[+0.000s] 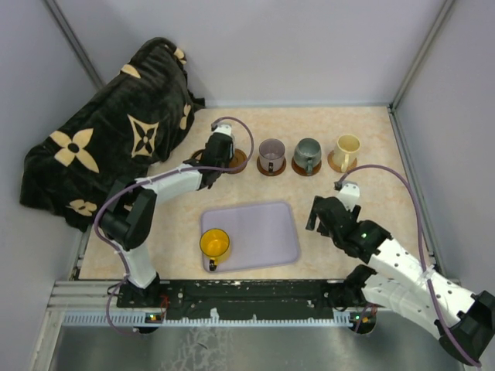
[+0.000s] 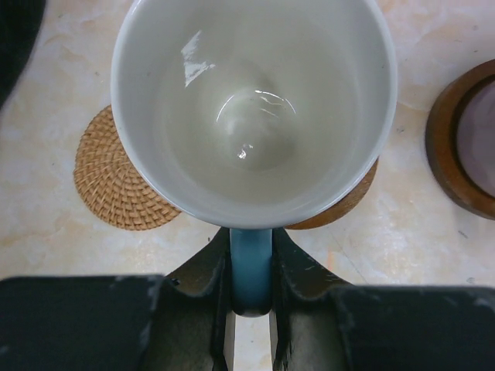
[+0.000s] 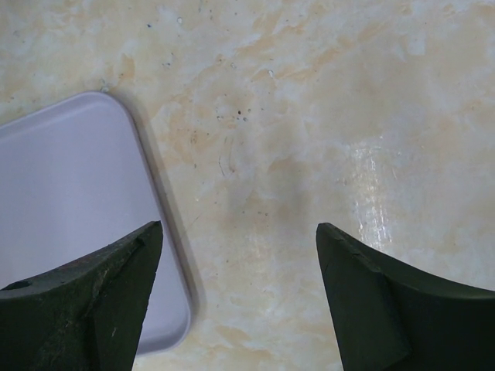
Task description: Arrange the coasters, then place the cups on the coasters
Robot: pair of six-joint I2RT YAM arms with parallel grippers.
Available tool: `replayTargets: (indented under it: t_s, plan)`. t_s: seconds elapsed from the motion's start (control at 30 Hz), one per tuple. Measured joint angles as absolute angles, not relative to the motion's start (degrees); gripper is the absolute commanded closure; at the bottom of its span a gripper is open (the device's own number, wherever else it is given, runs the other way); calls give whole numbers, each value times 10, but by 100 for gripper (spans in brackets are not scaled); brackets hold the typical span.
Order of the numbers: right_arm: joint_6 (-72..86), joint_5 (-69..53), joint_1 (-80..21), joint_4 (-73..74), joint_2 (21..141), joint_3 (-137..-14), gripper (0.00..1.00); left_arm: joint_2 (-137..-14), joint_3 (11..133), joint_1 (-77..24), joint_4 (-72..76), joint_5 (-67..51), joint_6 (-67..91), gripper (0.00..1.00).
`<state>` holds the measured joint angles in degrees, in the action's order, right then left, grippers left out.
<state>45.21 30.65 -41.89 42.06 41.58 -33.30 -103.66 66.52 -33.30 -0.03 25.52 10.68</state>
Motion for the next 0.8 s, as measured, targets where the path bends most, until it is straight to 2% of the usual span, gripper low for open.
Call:
replayTargets:
  t_s: [0.8]
  plan:
    - [451,296,-419,414,433,-333,19,-1082,709,-334,-30,208,136,100]
